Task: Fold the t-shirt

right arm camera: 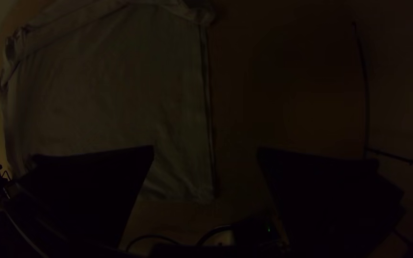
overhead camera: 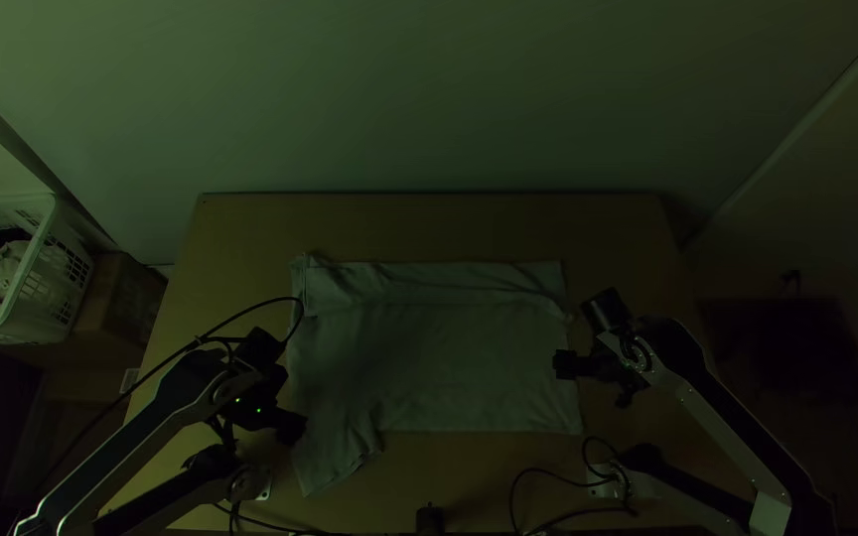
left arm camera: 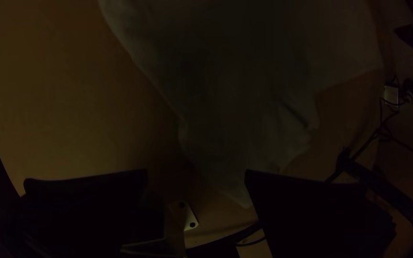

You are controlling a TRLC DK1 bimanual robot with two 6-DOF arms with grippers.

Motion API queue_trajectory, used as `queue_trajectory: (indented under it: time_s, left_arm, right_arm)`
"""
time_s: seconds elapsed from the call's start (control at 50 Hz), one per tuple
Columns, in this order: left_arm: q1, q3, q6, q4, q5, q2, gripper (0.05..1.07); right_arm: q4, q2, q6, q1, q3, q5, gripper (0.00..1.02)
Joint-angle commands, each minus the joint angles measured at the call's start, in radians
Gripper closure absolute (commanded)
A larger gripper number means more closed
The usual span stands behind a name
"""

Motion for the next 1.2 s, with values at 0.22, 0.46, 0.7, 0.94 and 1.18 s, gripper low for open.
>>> queue_trajectory:
  time_s: [0.22,0.46,0.7,0.94,1.18]
  left_arm:
    - [-0.133,-0.092,-0.114,0.092,-0.054,0.216,0.10]
    - [-0.177,-0.089,-0.115,0.122,-0.055,0.310,0.11]
    - [-0.271,-0.086,-0.121,0.135,-0.041,0.348,0.20]
    - [-0.280,-0.086,-0.120,0.219,-0.047,0.346,1.01]
    - [-0.254,-0.045,-0.109,0.233,-0.047,0.311,1.04]
  right_arm:
    - [0.027,0.038,-0.006,0.003,-0.045,-0.012,0.04]
    - [0.061,0.062,-0.015,0.003,-0.078,-0.046,0.05]
    - [0.084,0.079,-0.023,0.000,-0.103,-0.057,0.06]
    - [0.087,0.084,-0.035,0.000,-0.141,-0.074,0.07]
    - [0.087,0.096,-0.047,0.006,-0.204,-0.103,0.07]
